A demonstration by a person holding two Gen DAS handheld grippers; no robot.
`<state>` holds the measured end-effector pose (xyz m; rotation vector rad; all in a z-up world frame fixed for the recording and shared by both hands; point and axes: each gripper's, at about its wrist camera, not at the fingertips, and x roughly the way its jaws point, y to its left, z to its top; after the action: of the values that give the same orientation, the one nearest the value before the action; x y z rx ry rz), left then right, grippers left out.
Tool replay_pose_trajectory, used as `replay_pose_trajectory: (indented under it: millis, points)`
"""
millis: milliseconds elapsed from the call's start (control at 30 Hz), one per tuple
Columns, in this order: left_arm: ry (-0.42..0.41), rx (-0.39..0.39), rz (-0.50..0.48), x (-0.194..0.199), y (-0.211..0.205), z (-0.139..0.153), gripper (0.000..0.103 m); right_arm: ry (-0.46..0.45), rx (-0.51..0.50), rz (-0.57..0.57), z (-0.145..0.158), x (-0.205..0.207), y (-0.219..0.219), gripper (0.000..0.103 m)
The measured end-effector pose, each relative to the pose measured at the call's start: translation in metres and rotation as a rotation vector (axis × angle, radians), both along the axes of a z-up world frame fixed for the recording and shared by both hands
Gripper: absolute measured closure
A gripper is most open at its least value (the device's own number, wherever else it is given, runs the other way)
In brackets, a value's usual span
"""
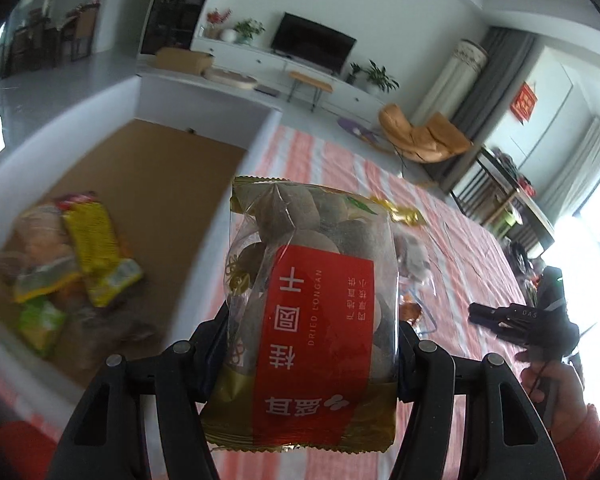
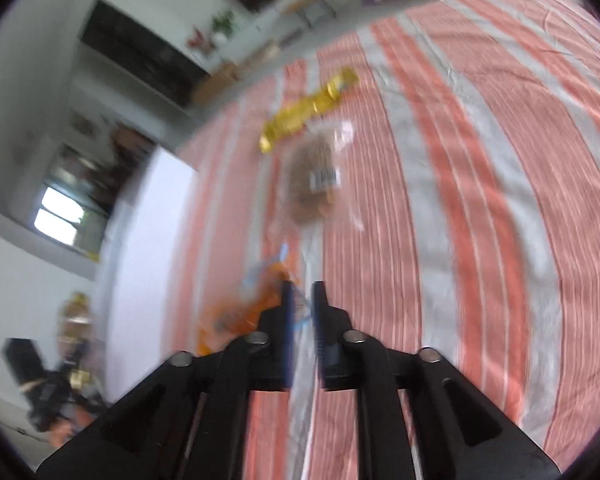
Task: Organize snacks
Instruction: 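Carry both bags over the cardboard box and open both grippers to drop them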
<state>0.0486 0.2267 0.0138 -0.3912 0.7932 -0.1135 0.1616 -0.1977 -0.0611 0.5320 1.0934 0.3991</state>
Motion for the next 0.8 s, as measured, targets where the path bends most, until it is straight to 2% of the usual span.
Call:
replay_pose_trajectory:
  millis: [33, 67, 133, 167, 233, 267, 300, 333, 367, 400, 433, 467, 500, 533, 633, 700, 733, 767, 800]
  points:
    - [-0.007, 0.005, 0.007, -0.005, 0.004, 0.001, 0.041, 0.032, 0.012, 0.013, -0.005, 0.0, 0.006, 0.034]
    - [-0.014, 0.01, 0.013, -0.01, 0.006, 0.002, 0.041, 0.061, 0.026, 0.016, -0.009, -0.001, 0.016, 0.031]
    - [-0.019, 0.01, 0.009, -0.015, 0.008, 0.001, 0.041, 0.08, 0.002, 0.06, -0.011, -0.003, 0.044, 0.031]
    - [-0.016, 0.003, -0.005, -0.016, 0.007, 0.001, 0.041, 0.072, -0.021, 0.103, -0.009, -0.003, 0.062, 0.031]
    - [-0.01, -0.005, -0.022, -0.02, 0.007, -0.001, 0.041, -0.009, -0.104, 0.196, 0.007, -0.002, 0.095, 0.031]
    - [-0.012, -0.008, -0.025, -0.023, 0.009, -0.002, 0.041, -0.09, -0.211, 0.275, 0.02, -0.001, 0.114, 0.029]
    - [-0.014, -0.011, -0.027, -0.022, 0.008, -0.002, 0.041, -0.199, -0.377, 0.353, 0.032, 0.0, 0.133, 0.018]
    - [-0.017, -0.018, -0.031, -0.025, 0.008, -0.002, 0.041, -0.291, -0.535, 0.398, 0.036, 0.0, 0.146, 0.003]
    - [-0.022, -0.027, -0.034, -0.028, 0.009, -0.002, 0.041, -0.344, -0.686, 0.432, 0.034, 0.006, 0.155, 0.002]
    - [-0.026, -0.034, -0.035, -0.03, 0.01, -0.002, 0.041, -0.293, -0.723, 0.444, 0.025, 0.017, 0.153, 0.005]
    - [-0.029, -0.039, -0.035, -0.032, 0.01, -0.002, 0.041, -0.175, -0.686, 0.419, 0.013, 0.033, 0.144, 0.007]
    - [-0.031, -0.045, -0.036, -0.033, 0.012, -0.003, 0.041, -0.06, -0.574, 0.373, 0.0, 0.045, 0.131, 0.012]
    - [-0.032, -0.048, -0.037, -0.033, 0.013, -0.003, 0.041, -0.003, -0.474, 0.357, -0.009, 0.05, 0.124, 0.028]
    - [-0.033, -0.051, -0.038, -0.034, 0.015, -0.003, 0.041, 0.039, -0.395, 0.359, -0.018, 0.049, 0.12, 0.035]
    - [-0.034, -0.053, -0.031, -0.035, 0.018, -0.002, 0.041, 0.069, -0.277, 0.404, -0.025, 0.024, 0.127, 0.033]
    - [-0.038, -0.057, -0.026, -0.034, 0.023, -0.003, 0.041, 0.107, -0.162, 0.538, -0.022, -0.001, 0.146, 0.032]
    - [-0.041, -0.057, -0.022, -0.034, 0.026, -0.003, 0.041, 0.109, -0.157, 0.592, -0.019, -0.01, 0.154, 0.028]
    - [-0.045, -0.057, -0.015, -0.034, 0.027, -0.002, 0.041, 0.071, -0.237, 0.665, -0.011, -0.023, 0.168, 0.025]
    - [-0.047, -0.057, -0.011, -0.036, 0.028, -0.001, 0.041, 0.022, -0.326, 0.697, -0.004, -0.03, 0.177, 0.015]
